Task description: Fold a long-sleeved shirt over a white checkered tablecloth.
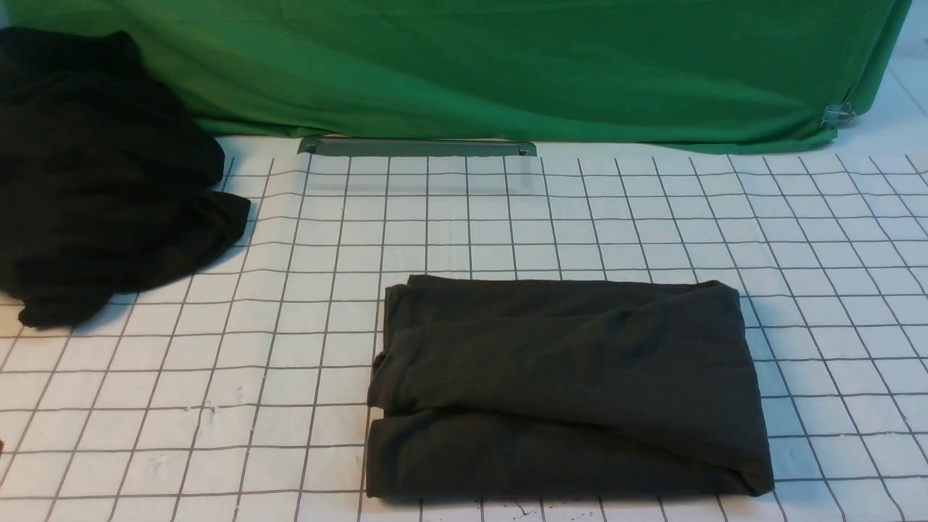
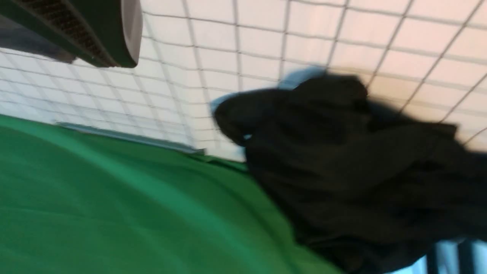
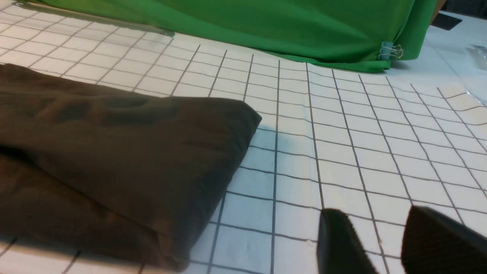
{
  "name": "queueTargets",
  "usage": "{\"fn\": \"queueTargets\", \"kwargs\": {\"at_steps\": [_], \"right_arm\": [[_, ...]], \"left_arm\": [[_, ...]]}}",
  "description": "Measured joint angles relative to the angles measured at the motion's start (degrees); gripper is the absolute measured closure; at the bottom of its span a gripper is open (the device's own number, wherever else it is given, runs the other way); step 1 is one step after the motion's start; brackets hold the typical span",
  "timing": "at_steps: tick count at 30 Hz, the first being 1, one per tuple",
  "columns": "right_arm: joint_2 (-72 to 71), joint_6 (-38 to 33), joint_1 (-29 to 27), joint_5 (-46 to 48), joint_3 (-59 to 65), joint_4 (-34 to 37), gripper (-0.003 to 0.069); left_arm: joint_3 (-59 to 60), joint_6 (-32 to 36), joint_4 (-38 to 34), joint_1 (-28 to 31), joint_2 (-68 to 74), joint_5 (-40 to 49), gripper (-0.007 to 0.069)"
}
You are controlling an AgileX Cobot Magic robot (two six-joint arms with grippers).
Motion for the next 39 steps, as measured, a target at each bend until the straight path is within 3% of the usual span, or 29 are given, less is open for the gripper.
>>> {"fn": "queueTargets", "kwargs": {"at_steps": [4, 10, 14, 39], "right_arm": [[0.0, 0.0, 0.0, 0.0, 0.0, 0.0, 0.0412], [0.0, 0.0, 0.0, 0.0, 0.0, 0.0, 0.0412], [0.0, 0.0, 0.0, 0.0, 0.0, 0.0, 0.0412], [0.0, 0.0, 0.0, -0.02, 0.0, 0.0, 0.0412]], "left_arm": [[0.04, -0.03, 0.67, 2.63, 0.0, 1.96, 0.0624], [0.04, -0.03, 2.78, 1.03, 0.0, 6.9, 0.0624], [0.04, -0.03, 3.23, -0.89, 0.0, 7.34, 0.0623], [0.04, -0.07, 2.88, 0.21, -0.05, 7.34, 0.0622]]}}
